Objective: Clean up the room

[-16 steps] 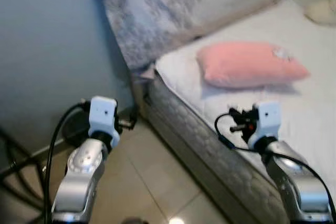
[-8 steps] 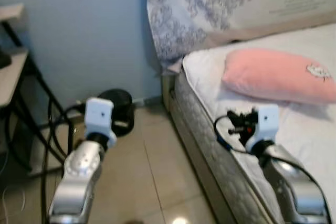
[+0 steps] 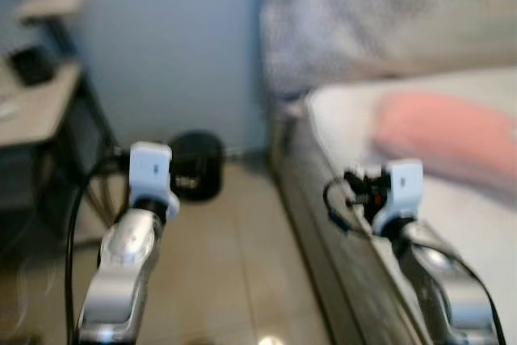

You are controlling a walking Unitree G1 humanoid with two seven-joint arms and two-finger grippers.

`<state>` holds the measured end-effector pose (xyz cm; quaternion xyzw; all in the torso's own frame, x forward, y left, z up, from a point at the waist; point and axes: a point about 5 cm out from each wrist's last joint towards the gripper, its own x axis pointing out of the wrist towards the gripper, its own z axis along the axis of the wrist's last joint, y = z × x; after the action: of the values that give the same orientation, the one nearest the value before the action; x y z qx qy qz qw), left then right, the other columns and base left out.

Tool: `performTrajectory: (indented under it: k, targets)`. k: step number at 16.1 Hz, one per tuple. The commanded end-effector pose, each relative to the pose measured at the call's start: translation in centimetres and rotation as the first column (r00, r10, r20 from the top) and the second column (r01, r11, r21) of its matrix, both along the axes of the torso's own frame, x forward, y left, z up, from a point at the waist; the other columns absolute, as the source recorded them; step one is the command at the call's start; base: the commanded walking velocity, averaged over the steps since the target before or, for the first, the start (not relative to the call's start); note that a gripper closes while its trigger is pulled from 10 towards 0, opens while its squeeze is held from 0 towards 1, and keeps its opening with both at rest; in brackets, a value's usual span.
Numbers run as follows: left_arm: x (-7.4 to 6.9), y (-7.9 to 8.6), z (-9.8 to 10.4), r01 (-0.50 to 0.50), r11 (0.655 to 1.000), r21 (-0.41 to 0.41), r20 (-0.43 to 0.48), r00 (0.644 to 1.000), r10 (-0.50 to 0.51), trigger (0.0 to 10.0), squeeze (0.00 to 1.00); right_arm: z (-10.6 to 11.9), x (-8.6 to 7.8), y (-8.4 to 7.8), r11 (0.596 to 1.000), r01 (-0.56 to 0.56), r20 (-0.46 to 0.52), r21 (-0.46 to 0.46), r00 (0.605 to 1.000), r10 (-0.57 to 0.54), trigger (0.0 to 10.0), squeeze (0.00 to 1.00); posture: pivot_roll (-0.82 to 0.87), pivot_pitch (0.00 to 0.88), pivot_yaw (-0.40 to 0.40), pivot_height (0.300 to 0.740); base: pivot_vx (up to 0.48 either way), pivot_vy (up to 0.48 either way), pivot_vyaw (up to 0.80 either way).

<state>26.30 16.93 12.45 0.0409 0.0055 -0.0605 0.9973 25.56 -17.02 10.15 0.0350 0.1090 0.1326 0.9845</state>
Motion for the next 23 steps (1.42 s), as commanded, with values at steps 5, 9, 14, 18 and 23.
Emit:
performTrajectory:
  k: [5,9,14,18,23]
  targets:
    - [-0.3,1.0,-0.5,-0.003,0.999,0.050,-0.001,1.000,0.003,10.0,0.00,-0.6,0.1,0.2,1.000,0.006,-0.007,0.008,1.000,-0.006,10.0,0.00,-0.03,0.000,0.035,0.740,0.409,0.000,0.64]
    - [-0.3,1.1,-0.5,-0.004,0.999,0.053,0.002,1.000,0.004,10.0,0.00,-0.7,0.5,-0.3,0.999,0.036,-0.009,0.003,0.999,-0.036,10.0,0.00,-0.03,0.000,0.031,0.740,0.410,0.000,0.00]
    - [0.5,0.9,-1.2,0.033,0.999,0.023,-0.023,0.999,-0.033,10.0,0.00,-0.3,1.7,-1.2,0.991,0.129,0.027,-0.044,0.991,-0.128,10.0,0.00,-0.04,0.000,0.033,0.740,0.376,0.000,0.00]
    - [0.9,0.5,-1.2,0.053,0.999,0.011,-0.019,0.998,-0.053,10.0,0.00,0.1,1.9,-0.8,0.994,0.104,0.038,-0.031,0.994,-0.103,10.0,0.00,-0.05,0.000,0.026,0.740,0.403,0.000,-0.35]
    - [1.0,0.4,-1.2,0.046,0.999,-0.002,-0.009,0.999,-0.046,10.0,0.00,-0.1,1.9,-0.6,0.995,0.085,0.027,-0.047,0.996,-0.084,10.0,0.00,-0.05,0.000,0.017,0.740,0.432,0.000,-0.16]
